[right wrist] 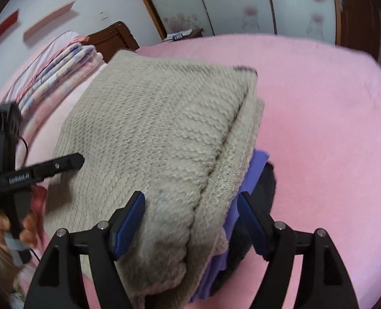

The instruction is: Fold large clothes

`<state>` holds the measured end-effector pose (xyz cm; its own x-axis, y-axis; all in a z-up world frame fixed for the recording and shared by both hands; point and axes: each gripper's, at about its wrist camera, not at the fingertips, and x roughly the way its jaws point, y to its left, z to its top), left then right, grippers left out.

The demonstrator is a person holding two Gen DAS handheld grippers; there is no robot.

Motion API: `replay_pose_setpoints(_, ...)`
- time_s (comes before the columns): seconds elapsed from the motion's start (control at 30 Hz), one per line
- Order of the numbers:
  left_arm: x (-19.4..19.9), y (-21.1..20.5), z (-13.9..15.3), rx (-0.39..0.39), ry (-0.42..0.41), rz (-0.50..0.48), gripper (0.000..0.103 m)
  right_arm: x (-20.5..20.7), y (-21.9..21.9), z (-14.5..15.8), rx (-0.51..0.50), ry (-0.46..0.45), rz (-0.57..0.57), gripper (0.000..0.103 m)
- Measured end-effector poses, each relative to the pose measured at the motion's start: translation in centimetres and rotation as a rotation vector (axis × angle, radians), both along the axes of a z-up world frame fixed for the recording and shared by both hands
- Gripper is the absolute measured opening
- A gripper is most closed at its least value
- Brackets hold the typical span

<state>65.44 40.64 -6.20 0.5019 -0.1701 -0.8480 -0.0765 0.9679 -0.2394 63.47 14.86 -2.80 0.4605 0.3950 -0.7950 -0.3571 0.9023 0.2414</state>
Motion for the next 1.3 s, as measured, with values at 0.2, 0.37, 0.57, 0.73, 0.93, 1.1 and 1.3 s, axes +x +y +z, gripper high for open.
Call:
replay_pose_setpoints(0.2,-1.3,-1.1,2.0,0.081,-0.026,0.004,0.094,-1.0,0.0,1.3,-0.046,-0.056,-0.001,0.075)
replay_pose_setpoints(0.37,-2.6,-2.0,3.9,0.162,-0.073,0.014,0.094,-1.9,-0.6,1.7,-0.037,-0.075,-0.009,0.075)
replay_pose_setpoints(0.57,-5.5,-4.1,6.5,0.214,-0.116,0.017,0.094,-3.4,-1.1,2.7,-0.025,-0.086,-0.025,0.075)
replay_pose_setpoints(0.73,-8.5,-6.6,7.9,0.182,-0.123,0.0,0.094,-5.5,-2.4,3.9,-0.007,-0.081,-0.049,0.075)
replay_pose_setpoints(0.93,-13.1,-9.7,9.3,0.102,-0.118,-0.02,0.095,-9.0,-5.1,5.9,0.013,-0.086,-0.086,0.075)
replay_pose_setpoints(1.1,-16.9,-12.2,10.7,0.073,-0.105,-0.026,0.095,-12.6,-7.8,7.3,0.028,-0.075,-0.116,0.075)
replay_pose_setpoints(1.3,-21.8,-15.9,13.7,0.057,-0.116,-0.025,0.095,-17.5,-11.9,9.7,0.047,-0.068,-0.137,0.075)
